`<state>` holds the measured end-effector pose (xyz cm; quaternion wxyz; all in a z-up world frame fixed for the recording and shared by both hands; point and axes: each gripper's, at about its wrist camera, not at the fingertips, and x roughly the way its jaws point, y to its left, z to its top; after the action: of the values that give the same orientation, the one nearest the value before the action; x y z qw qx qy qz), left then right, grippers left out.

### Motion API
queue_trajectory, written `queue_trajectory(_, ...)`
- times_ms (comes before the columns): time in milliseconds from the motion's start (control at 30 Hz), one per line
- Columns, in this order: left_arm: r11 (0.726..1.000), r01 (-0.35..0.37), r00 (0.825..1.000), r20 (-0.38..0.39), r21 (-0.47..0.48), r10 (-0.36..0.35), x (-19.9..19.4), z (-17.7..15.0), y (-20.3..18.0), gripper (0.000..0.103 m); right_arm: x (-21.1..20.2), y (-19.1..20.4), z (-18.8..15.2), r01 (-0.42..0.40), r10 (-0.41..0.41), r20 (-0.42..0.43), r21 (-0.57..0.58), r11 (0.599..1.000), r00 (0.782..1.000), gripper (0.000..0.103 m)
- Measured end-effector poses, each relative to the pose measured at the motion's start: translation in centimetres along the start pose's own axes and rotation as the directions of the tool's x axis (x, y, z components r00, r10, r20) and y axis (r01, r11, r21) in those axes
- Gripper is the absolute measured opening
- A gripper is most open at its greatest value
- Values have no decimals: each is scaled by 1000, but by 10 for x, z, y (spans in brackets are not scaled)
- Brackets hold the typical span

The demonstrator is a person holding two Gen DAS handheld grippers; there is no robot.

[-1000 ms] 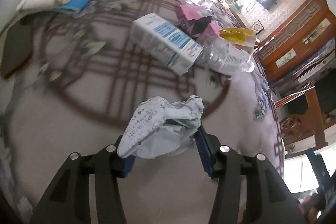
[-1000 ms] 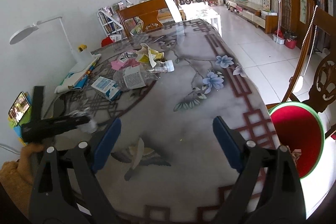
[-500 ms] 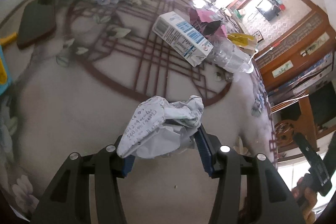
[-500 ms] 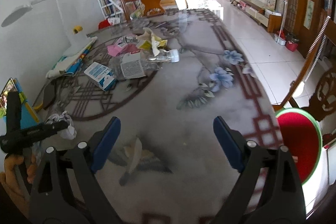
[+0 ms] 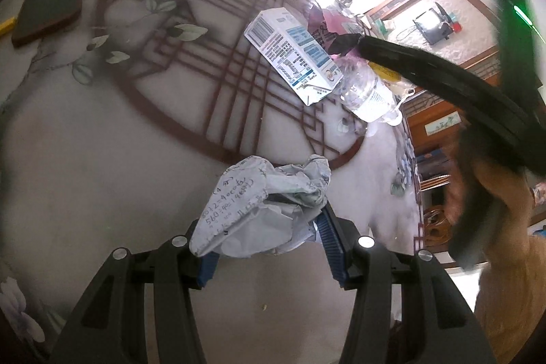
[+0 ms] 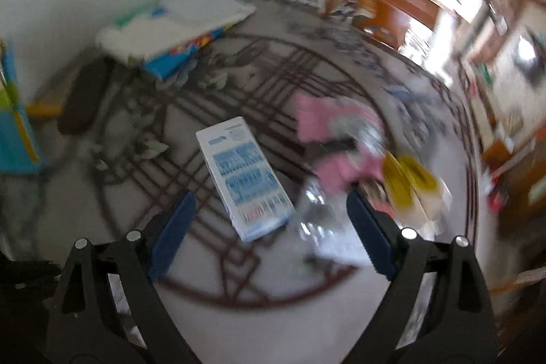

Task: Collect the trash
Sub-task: 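Grasp the white milk carton with the right gripper while the left holds the paper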

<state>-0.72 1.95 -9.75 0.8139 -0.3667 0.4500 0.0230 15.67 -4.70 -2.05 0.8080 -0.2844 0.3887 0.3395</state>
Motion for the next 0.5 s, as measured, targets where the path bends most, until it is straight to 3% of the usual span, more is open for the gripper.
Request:
queue_trajectory(133, 1000, 11, 1000, -5, -16, -11, 1, 0, 2, 49, 48, 21, 19, 16, -27, -114, -97, 995, 993, 88)
queue_trajectory(367, 999, 33, 999, -15, -21, -33, 5, 0, 0, 49, 87, 13, 34, -80, 83, -238, 21, 997, 968, 88)
queue_trajectory(400, 999, 33, 999, -16, -22, -34, 6, 0, 0, 49, 89, 13, 34, -98, 104, -244, 36, 995, 964, 85)
queue_trajectory(467, 999, 33, 999, -16, -24, -33, 7, 0, 0, 50, 90, 15, 33, -119, 127, -253, 48, 992, 959, 64)
queue_trajectory(500, 999, 32, 999, -16, -24, -32, 8, 0, 0, 50, 90, 14, 31, -124, 133, -253, 51, 991, 958, 64)
